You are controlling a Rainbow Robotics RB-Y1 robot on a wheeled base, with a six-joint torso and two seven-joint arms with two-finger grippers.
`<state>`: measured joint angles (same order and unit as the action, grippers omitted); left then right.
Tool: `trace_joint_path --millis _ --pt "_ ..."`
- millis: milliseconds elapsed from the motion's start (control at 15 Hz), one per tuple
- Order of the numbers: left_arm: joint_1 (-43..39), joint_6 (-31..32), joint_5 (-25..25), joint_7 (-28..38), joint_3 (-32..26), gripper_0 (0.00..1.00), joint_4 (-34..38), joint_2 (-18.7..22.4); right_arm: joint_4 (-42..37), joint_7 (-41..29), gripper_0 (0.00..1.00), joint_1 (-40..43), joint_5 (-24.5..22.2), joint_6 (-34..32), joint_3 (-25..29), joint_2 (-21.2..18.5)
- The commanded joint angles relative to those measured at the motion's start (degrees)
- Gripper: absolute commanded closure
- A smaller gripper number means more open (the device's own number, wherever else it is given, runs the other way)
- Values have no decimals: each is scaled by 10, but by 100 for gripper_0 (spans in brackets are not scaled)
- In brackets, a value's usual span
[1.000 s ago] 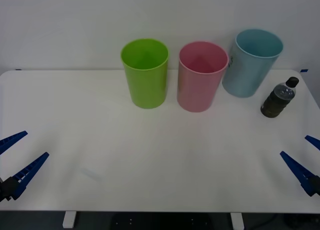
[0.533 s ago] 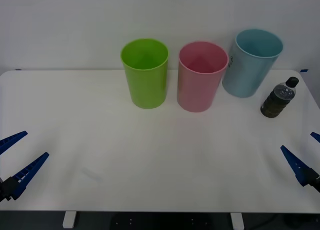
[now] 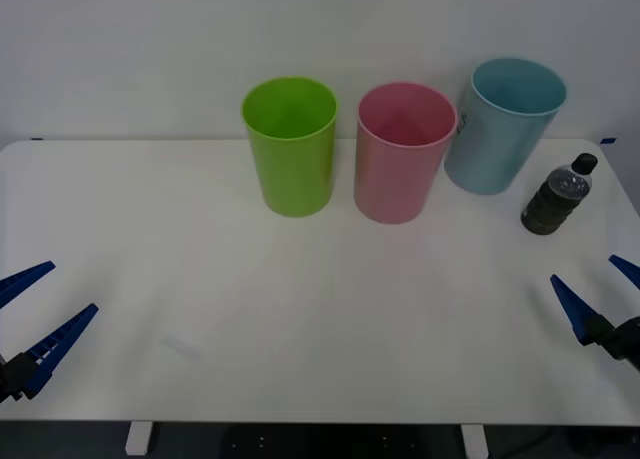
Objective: Grasp the object on the table and drop it into the matching bin: aluminum can to the light blue bin, PET bottle to the pink bin.
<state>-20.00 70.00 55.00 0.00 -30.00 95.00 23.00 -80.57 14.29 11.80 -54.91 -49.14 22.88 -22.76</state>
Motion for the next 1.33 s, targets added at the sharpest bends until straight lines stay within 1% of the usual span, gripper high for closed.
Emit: trace_joint_path --millis 67,533,933,1000,1333 --pt "0 0 0 0 0 0 0 0 29 11 0 -27 -4 12 -5 0" --pt "0 0 0 0 0 0 0 0 143 39 0 -125 -13 35 -11 0" --pt "0 0 0 0 0 0 0 0 233 67 0 -208 -19 77 -13 0" --pt "0 0 0 0 0 0 0 0 246 70 0 -222 -26 85 -10 0" --pt "0 0 0 0 0 0 0 0 302 87 0 -274 -30 127 -9 0"
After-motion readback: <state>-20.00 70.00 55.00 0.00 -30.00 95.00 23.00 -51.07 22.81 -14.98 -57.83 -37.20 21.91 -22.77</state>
